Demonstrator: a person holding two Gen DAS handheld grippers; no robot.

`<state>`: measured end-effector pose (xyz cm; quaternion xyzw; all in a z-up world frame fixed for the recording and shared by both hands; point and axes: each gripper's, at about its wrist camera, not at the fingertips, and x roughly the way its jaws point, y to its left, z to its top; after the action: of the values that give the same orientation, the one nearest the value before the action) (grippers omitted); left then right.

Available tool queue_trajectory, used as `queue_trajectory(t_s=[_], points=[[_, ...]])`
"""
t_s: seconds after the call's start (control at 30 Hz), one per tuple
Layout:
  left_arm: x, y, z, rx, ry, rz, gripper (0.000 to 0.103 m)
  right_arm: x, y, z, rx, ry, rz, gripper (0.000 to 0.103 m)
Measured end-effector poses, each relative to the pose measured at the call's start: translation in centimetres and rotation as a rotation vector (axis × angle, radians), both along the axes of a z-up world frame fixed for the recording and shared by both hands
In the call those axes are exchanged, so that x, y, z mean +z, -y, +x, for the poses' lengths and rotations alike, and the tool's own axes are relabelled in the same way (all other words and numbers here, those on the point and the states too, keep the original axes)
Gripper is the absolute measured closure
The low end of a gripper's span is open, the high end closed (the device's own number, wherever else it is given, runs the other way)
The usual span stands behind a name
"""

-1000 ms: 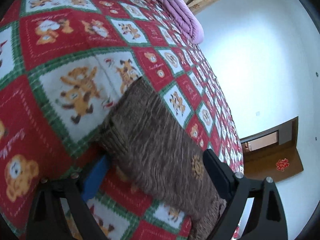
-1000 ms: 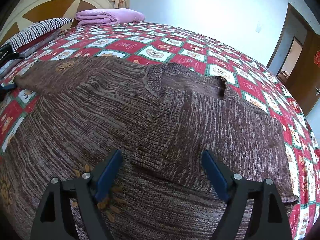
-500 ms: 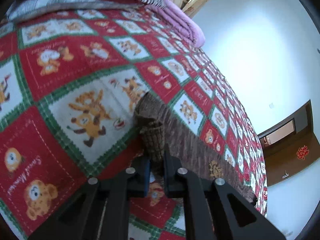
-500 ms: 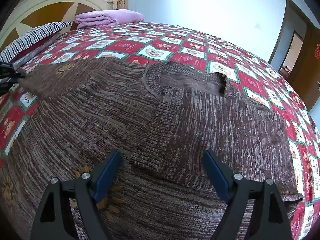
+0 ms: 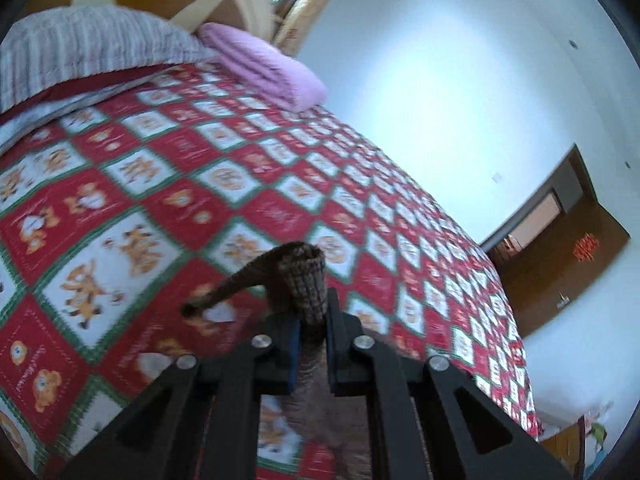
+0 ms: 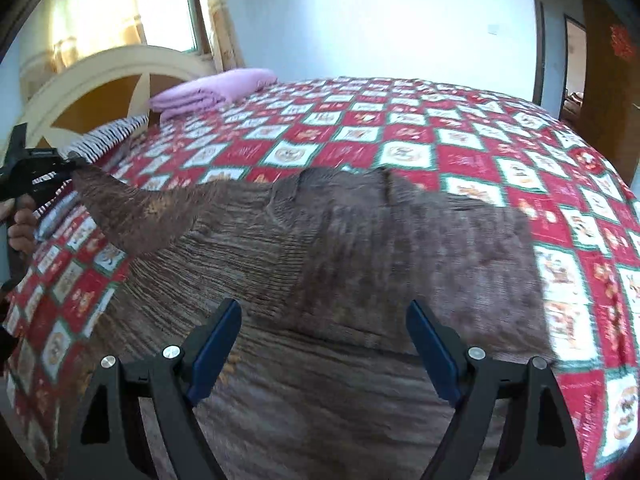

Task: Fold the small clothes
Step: 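Lower the left tool to the other sleeve cuff and close on it, then fold the held sleeve across the sweater body with the left tool, then open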

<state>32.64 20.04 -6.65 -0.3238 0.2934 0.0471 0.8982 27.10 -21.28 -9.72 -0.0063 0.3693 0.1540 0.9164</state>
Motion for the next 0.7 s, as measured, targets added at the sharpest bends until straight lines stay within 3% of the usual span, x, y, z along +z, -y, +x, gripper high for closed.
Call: queue_trajectory(t_s=[0.17,0.43,0.6,0.7], points=[[2.5,4.6,1.3,-0.074,0.028,0.054,0.093,1.0,2.9,-2.2,-0.024,0.029,0.006,0.018],[4.6,13.2,2.1,-0.213,0.066,0.069,0.093,0.7,6.2,-4.1,-0.079,0.055,0.023,0.018],[2.8,21.2,2.9,-0.331,0.037,0.145,0.093,-0.5,6.4,-4.2,-0.082,0.036,0.034,0.018],[-0.3,26.7,3.2,-0.388,-0.005,0.254,0.093,-1.5,6.6,-4.3,-0.089,0.024,0.040,0.018]])
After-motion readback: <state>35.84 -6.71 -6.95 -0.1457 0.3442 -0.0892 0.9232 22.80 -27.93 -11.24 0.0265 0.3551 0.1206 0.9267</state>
